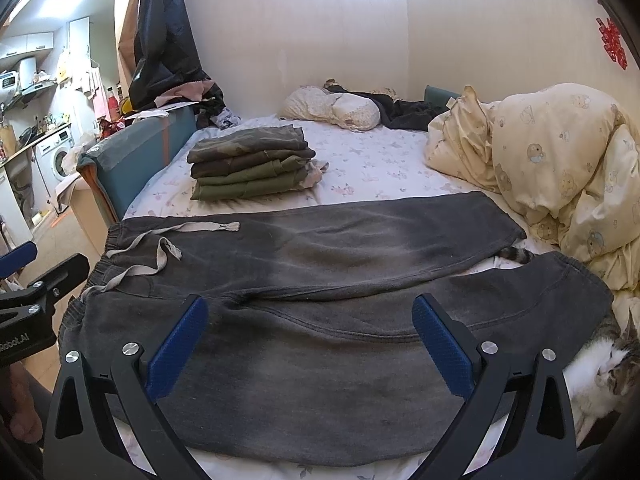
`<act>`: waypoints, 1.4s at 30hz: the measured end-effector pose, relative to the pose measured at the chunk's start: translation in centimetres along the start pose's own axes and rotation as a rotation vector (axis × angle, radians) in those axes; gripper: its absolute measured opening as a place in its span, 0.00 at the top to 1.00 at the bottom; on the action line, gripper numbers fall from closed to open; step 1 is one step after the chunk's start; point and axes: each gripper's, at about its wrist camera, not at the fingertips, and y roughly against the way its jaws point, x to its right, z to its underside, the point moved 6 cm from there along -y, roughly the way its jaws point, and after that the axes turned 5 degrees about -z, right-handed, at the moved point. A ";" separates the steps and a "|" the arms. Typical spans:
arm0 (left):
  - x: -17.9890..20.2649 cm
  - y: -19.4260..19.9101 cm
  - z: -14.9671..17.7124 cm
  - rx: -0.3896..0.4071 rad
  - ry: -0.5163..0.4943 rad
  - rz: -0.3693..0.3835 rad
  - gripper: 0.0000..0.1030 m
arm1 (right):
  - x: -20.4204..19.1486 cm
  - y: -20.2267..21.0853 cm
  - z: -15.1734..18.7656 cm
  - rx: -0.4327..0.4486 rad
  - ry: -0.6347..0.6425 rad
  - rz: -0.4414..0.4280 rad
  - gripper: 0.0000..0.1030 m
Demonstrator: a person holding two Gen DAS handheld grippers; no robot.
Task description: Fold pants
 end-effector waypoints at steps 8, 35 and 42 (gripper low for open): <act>-0.2 0.0 -0.2 -0.002 0.010 0.002 0.01 | 0.0 0.0 0.1 -0.006 -0.005 -0.001 0.00; -14.9 -5.0 2.3 -0.195 0.268 -0.066 0.01 | 0.6 0.2 -1.1 -0.043 -0.062 -0.129 0.00; -23.8 -9.5 14.6 -0.525 0.765 -0.161 0.18 | 1.1 1.0 -1.4 -0.071 -0.158 -0.241 0.00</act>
